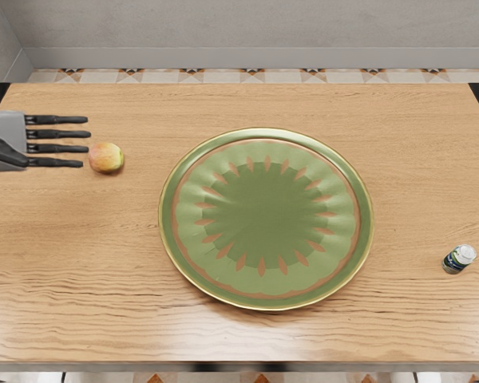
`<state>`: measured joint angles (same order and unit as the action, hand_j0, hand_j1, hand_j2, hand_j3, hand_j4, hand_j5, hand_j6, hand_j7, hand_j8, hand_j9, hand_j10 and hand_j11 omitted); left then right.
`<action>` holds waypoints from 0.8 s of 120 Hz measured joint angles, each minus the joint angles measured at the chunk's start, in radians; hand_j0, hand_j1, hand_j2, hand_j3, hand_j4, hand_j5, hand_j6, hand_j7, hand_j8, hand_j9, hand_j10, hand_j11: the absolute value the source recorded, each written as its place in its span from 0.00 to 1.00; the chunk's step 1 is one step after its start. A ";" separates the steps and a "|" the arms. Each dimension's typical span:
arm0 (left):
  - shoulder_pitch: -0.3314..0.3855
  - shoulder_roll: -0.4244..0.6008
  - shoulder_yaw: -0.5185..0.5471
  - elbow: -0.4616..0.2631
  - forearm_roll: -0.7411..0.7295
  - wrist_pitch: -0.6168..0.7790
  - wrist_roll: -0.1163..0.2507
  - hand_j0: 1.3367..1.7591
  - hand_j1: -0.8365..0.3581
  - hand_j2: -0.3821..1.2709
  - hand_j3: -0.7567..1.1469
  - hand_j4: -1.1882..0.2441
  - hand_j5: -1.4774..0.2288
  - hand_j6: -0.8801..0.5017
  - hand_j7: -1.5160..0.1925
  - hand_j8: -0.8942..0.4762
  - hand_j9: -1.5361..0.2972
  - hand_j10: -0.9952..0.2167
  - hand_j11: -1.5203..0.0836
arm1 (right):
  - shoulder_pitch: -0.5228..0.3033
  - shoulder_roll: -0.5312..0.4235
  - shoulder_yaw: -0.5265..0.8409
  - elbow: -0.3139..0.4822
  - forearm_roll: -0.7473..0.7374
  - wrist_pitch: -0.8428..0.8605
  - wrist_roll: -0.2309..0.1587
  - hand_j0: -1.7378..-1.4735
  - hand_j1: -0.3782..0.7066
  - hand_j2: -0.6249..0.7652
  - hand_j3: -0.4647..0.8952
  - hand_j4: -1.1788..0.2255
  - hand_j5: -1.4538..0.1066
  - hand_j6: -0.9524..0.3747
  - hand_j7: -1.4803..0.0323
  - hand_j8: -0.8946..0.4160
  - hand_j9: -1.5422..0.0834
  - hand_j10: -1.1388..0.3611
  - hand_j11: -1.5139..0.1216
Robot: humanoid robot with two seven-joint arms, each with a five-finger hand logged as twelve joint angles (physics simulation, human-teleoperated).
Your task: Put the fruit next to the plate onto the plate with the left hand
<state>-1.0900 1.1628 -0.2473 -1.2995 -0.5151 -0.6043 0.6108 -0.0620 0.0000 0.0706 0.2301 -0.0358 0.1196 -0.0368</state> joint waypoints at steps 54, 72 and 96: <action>-0.105 -0.302 -0.253 0.027 0.810 -0.002 0.000 0.76 0.98 0.23 0.40 0.82 0.86 0.63 0.88 0.64 0.83 0.81 0.94 | 0.000 0.000 0.000 0.000 0.000 0.000 0.000 0.30 0.04 0.45 0.34 0.83 0.92 0.71 0.97 0.67 0.94 0.75 0.91; -0.086 -0.411 -0.247 0.027 1.241 0.209 0.000 0.76 0.98 0.23 0.40 0.82 0.85 0.62 0.88 0.64 0.83 0.81 0.94 | 0.000 0.000 0.000 0.000 0.000 0.000 0.000 0.30 0.04 0.45 0.34 0.83 0.92 0.71 0.97 0.67 0.94 0.75 0.91; -0.089 -0.487 -0.083 0.030 1.557 0.501 0.000 0.76 0.98 0.23 0.40 0.82 0.85 0.62 0.87 0.64 0.83 0.81 0.93 | 0.000 0.000 0.000 0.000 0.000 0.000 0.000 0.30 0.04 0.45 0.34 0.83 0.92 0.71 0.97 0.67 0.94 0.75 0.91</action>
<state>-1.1789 0.6756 -0.3300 -1.2696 1.0419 -0.1034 0.6109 -0.0621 0.0000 0.0706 0.2301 -0.0357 0.1196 -0.0368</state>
